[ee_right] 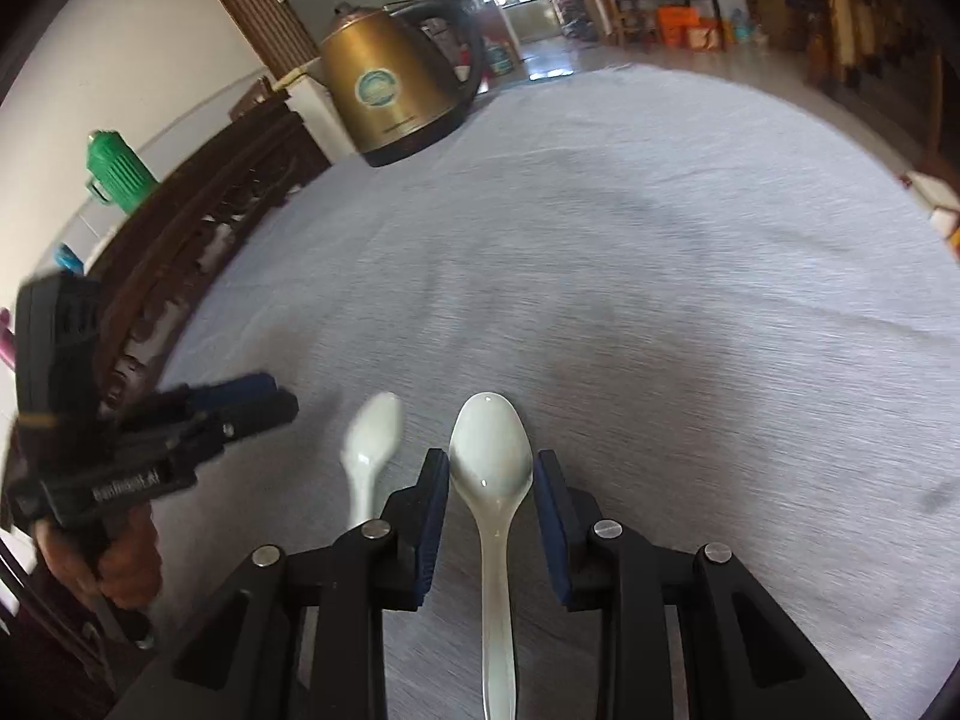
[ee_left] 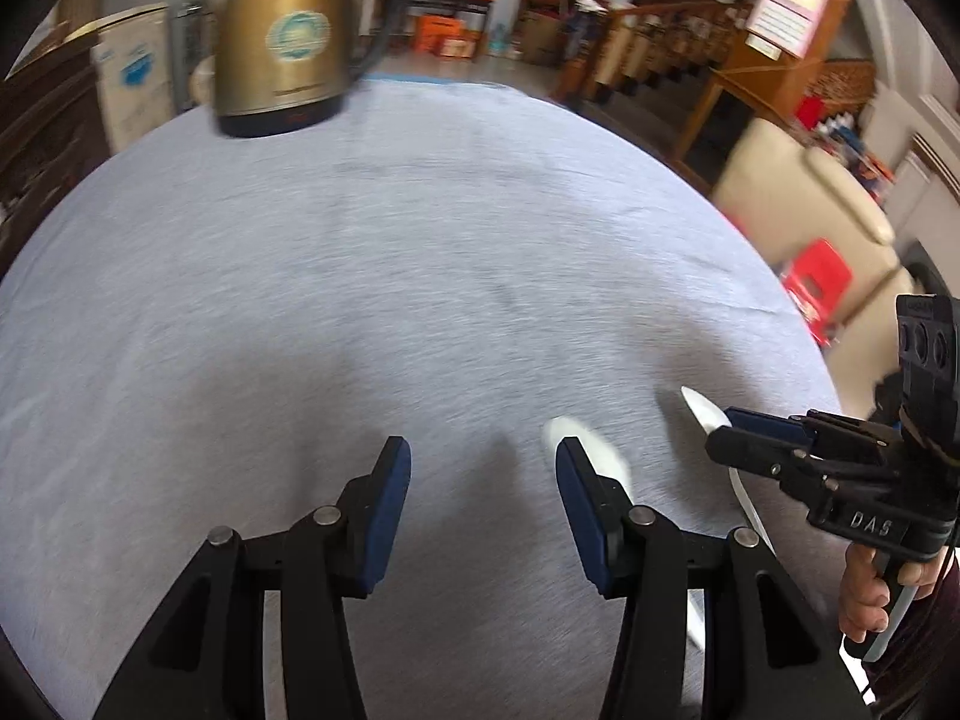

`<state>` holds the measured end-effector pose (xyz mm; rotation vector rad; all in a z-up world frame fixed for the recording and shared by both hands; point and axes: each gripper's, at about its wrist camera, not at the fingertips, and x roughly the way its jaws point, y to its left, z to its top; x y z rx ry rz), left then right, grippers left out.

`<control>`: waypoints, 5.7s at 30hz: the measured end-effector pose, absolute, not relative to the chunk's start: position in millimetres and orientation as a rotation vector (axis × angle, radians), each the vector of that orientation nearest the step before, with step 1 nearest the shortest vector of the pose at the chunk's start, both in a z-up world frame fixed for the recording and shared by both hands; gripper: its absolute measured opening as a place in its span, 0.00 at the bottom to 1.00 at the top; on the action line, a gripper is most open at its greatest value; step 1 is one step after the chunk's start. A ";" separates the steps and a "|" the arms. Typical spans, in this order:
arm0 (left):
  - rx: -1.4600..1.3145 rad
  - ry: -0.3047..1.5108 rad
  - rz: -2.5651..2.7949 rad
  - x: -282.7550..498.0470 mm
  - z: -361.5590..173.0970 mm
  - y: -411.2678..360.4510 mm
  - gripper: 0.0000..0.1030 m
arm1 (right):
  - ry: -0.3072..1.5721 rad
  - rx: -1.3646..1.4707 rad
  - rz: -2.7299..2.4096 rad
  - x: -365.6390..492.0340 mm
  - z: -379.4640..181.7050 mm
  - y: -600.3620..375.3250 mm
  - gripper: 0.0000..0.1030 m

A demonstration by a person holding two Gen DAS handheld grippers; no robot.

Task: Organize utensils
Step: 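Close the right gripper on a white spoon while the left gripper grasps the other spoon, then lift both white spoons and carry them over the dark grey cup, then lower both spoons into the dark grey cup and open both grippers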

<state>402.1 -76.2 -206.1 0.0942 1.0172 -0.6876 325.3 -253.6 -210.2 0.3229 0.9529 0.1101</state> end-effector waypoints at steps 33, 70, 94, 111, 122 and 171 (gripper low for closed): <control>0.084 0.913 -0.498 379.0 -205.1 -3.2 0.08 | 0.828 0.369 0.007 276.6 -179.1 -288.0 0.31; 0.043 0.917 -0.465 359.7 -224.3 32.7 0.28 | 0.787 0.517 0.019 231.3 -180.6 -274.9 0.31; -0.390 0.466 -0.726 215.2 -75.1 62.3 0.29 | 0.229 0.465 0.291 150.9 -68.2 -196.4 0.31; -0.611 0.318 -0.654 261.9 -88.7 6.5 0.29 | 0.211 0.549 0.195 139.9 -79.2 -229.9 0.31; -0.491 0.270 -0.568 250.3 -107.2 -17.8 0.29 | 0.113 0.634 0.167 128.1 -92.0 -243.8 0.31; -0.278 0.233 -0.330 212.1 -105.9 53.9 0.48 | -0.064 0.337 0.018 147.7 -113.8 -135.5 0.33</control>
